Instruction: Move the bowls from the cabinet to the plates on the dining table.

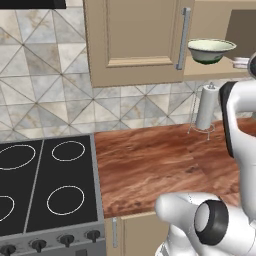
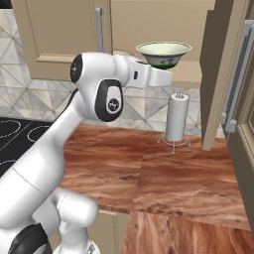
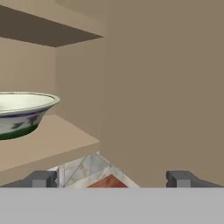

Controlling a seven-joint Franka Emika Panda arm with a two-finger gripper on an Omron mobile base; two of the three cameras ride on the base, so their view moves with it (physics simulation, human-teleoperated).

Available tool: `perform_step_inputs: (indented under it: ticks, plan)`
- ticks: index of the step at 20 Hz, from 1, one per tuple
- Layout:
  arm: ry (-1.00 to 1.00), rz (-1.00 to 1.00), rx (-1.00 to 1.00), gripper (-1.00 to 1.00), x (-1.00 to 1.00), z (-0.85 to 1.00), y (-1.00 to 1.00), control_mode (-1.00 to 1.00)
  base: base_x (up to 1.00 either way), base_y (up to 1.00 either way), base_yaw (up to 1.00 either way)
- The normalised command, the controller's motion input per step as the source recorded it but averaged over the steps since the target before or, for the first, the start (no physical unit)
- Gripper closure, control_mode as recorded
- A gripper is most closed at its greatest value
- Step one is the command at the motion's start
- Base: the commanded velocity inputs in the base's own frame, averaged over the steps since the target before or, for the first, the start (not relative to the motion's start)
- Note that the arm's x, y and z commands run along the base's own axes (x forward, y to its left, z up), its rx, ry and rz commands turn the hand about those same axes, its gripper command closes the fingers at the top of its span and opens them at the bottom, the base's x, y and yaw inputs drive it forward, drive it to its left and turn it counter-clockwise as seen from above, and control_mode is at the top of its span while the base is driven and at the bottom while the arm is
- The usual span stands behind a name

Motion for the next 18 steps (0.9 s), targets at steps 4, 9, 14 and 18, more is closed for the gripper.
perform_step_inputs:
  ticks: [4, 9, 14, 18]
  plan:
    - [-0.02, 0.05, 0.04, -1.0, -0.06, 0.08, 0.47, -1.0, 0.0, 0.0, 0.0]
    - [-0.03, 0.07, 0.06, -1.0, -0.06, 0.15, 0.35, -1.0, 0.0, 0.0, 0.0]
    - [-0.05, 0.07, 0.03, -1.0, -0.11, 0.2, 0.32, -1.0, 0.0, 0.0, 0.0]
    - [-0.02, 0.11, 0.04, -1.0, -0.08, 0.17, 0.25, -1.0, 0.0, 0.0, 0.0]
